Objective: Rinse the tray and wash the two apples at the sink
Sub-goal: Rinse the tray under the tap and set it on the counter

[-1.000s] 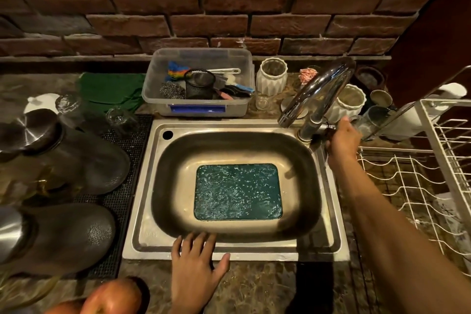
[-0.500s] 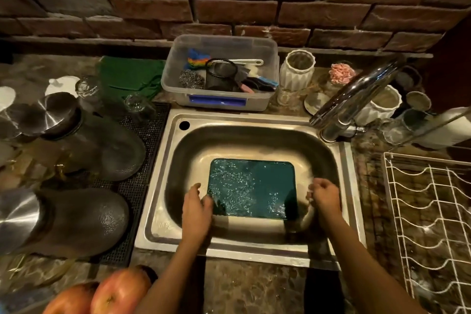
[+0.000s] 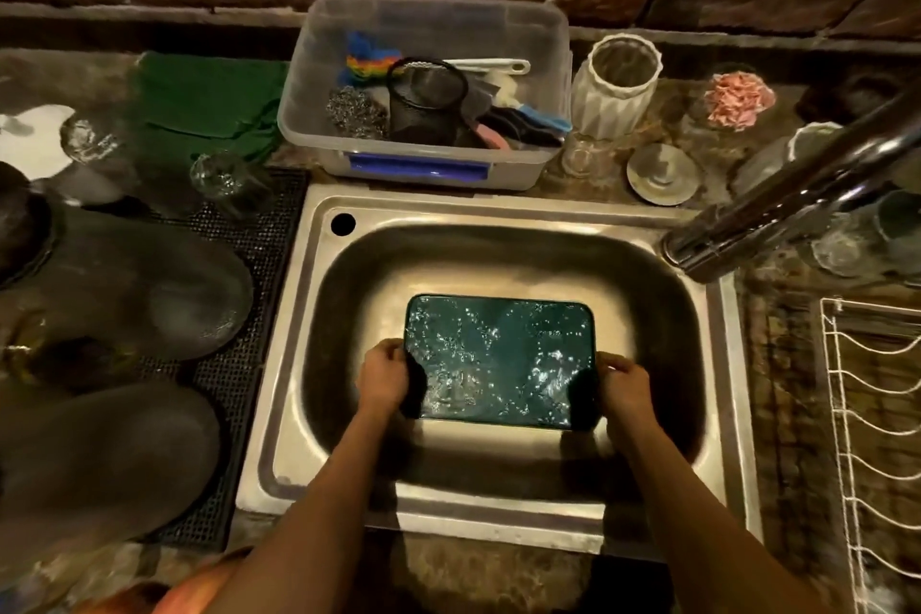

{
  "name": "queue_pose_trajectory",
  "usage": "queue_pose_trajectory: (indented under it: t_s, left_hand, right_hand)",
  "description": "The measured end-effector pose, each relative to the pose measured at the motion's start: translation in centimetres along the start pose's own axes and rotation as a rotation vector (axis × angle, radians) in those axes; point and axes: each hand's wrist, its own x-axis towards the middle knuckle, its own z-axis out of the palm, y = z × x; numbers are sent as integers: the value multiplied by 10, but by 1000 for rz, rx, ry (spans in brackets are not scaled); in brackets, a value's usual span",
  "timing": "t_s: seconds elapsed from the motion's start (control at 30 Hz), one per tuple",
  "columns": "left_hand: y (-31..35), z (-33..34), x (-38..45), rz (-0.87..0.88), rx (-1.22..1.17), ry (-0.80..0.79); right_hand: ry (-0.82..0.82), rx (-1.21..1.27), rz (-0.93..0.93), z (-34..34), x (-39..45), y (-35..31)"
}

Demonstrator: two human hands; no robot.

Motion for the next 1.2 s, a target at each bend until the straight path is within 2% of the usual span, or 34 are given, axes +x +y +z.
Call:
queue_pose_trajectory:
  t_s: [0.13,0.6,0.9,1.1,1.2]
  left_hand:
    - [-25,10,22,-57,-90,21]
    - [17,-7,-23,-74,-168,10]
    - [35,-31,-41,-100,-184,-12]
    - [52,-57,-55,-97,-232,-48]
    - [58,-69,-66,-97,-278,-71]
  right_hand:
    - [0,22,-20,7,-2,-1]
    - [-2,-54,-45,-3,6,-1]
    - [-56,-156,-27,-25,-12,-23]
    - [-85,-92,-15,-40,-33,-45]
    - [-150,-60,15,-48,-45,-54]
